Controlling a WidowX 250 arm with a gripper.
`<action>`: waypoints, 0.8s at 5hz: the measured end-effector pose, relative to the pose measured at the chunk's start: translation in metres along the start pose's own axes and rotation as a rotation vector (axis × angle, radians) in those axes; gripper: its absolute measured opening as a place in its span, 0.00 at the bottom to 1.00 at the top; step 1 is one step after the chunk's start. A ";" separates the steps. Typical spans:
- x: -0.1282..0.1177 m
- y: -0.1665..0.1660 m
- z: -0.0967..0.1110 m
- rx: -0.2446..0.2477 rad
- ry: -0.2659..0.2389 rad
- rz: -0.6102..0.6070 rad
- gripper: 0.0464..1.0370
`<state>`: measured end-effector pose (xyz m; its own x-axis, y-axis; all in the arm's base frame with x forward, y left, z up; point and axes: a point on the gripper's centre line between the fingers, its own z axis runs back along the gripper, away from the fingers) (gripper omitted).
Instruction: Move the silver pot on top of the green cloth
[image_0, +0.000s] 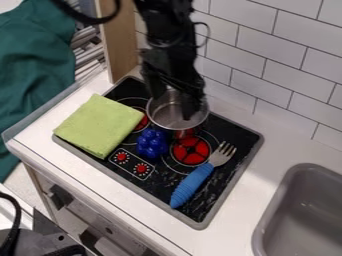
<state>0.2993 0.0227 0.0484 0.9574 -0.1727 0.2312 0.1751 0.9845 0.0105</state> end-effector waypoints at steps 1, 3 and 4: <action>0.017 -0.006 -0.028 -0.019 0.041 -0.041 0.97; 0.017 -0.004 -0.077 -0.056 0.116 -0.030 0.97; 0.018 0.005 -0.092 -0.044 0.136 -0.019 0.97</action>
<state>0.3387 0.0212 -0.0371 0.9756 -0.1968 0.0974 0.2005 0.9792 -0.0300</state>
